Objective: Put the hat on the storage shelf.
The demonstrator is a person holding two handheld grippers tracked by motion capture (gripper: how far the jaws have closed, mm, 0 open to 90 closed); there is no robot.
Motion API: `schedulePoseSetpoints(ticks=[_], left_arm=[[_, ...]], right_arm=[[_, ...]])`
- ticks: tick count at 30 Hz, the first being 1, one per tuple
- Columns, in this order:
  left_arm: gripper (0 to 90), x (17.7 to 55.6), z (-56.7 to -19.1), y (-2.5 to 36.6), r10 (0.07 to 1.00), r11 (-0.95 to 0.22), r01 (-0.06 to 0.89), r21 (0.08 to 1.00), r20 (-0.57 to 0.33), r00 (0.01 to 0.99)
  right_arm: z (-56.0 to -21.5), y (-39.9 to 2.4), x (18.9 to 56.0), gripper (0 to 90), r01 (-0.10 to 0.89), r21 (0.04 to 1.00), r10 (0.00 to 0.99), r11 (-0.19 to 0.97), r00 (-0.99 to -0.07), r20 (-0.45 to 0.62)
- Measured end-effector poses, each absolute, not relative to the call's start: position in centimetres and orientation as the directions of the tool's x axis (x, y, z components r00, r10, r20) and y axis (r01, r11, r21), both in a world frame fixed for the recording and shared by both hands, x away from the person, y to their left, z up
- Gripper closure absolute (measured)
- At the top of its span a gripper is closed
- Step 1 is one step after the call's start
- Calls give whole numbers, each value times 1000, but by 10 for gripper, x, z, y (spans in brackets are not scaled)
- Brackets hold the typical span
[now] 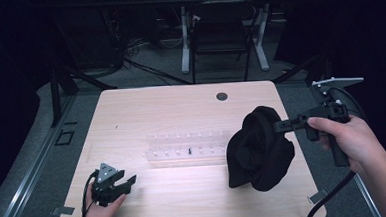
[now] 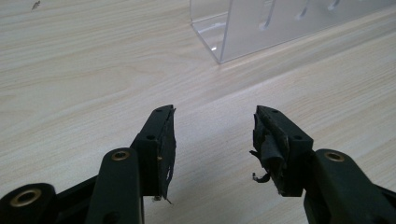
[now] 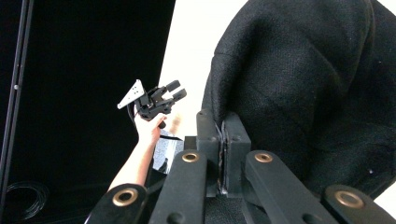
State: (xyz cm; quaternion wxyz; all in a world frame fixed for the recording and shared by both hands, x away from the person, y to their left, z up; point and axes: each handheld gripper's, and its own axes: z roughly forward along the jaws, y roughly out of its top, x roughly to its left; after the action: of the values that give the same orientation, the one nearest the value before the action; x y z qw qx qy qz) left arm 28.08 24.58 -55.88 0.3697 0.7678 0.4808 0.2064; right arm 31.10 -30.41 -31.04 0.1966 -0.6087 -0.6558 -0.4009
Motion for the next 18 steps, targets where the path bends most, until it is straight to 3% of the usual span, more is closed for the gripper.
schedulePoseSetpoints(ticks=[18], left_arm=[[489, 281, -559, 246, 889, -269, 586, 765, -37, 456]], right_arm=[[-296, -300, 315, 886, 945, 320, 626, -65, -211, 750]])
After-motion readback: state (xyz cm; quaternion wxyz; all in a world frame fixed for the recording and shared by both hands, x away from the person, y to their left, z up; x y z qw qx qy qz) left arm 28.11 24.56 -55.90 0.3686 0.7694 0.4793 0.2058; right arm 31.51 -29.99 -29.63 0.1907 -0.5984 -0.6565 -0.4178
